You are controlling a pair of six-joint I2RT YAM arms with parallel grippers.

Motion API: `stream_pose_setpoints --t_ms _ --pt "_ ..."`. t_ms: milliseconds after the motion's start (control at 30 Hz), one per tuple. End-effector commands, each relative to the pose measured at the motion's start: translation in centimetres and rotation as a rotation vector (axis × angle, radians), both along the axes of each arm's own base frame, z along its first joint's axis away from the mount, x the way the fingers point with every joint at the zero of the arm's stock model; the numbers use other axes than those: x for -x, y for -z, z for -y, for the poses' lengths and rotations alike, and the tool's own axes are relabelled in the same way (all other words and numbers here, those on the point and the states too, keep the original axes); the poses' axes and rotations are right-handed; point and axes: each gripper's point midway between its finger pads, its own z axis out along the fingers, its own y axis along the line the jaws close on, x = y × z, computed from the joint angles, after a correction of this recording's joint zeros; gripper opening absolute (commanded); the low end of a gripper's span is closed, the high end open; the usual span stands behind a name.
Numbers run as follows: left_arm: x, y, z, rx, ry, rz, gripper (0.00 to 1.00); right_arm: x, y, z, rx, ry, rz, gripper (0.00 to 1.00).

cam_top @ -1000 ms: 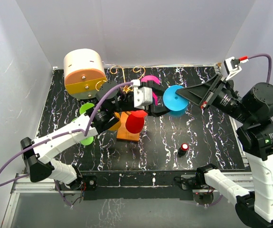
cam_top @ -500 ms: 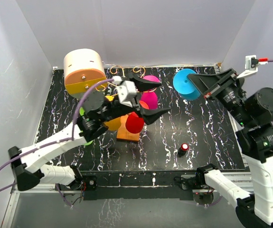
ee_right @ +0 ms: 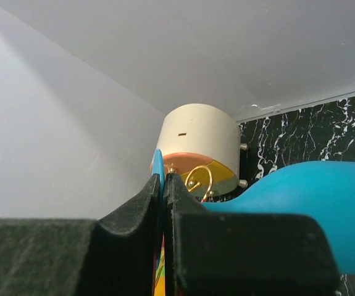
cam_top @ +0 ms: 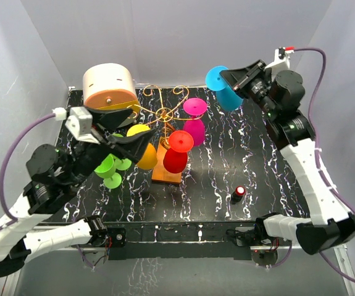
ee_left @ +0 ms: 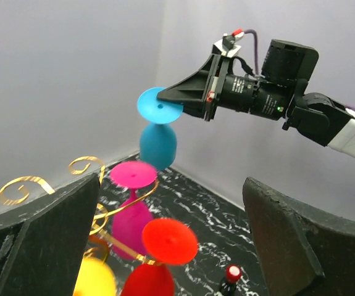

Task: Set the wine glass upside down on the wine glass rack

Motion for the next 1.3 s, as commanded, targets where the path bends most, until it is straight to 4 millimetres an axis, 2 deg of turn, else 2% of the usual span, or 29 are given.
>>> stream_pose_setpoints --t_ms 0,67,167,367,467,500,633,933,1267 --pt "-1.1 3.5 -3.7 -0.057 -0.162 -0.121 0.98 -2.8 -4.0 -0.1 -0.044 0.038 0.141 0.00" --pt "-1.0 4.3 -4.9 -0.049 -0.195 -0.144 0.98 -4.6 -3.6 -0.6 -0.041 0.036 0.133 0.00" --pt "-1.0 5.2 -6.0 -0.047 -0.229 -0.174 0.98 -6.7 -3.4 -2.5 -0.037 -0.040 0.143 0.00" --pt "-1.0 6.6 -7.8 -0.052 -0.284 -0.229 0.97 -10.2 -1.8 -7.8 -0.082 -0.251 0.088 0.00" --pt "-0.8 7.0 -8.4 -0.046 -0.296 -0.243 0.97 -10.8 -1.2 -10.7 -0.089 -0.312 0.067 0.00" --pt "-0.8 7.0 -8.5 -0.040 -0.298 -0.245 0.97 -11.5 0.0 -11.7 -0.088 -0.326 0.044 0.00" --pt "-0.6 7.2 -9.0 -0.022 -0.303 -0.251 0.97 -11.5 1.0 -14.2 -0.087 -0.379 0.026 0.00" --pt "-0.6 7.4 -9.2 -0.024 -0.310 -0.257 0.97 -9.9 1.5 -15.9 -0.105 -0.476 -0.011 0.00" --pt "-0.6 7.7 -9.3 -0.028 -0.317 -0.267 0.97 -9.0 1.8 -15.7 -0.104 -0.485 -0.029 0.00"
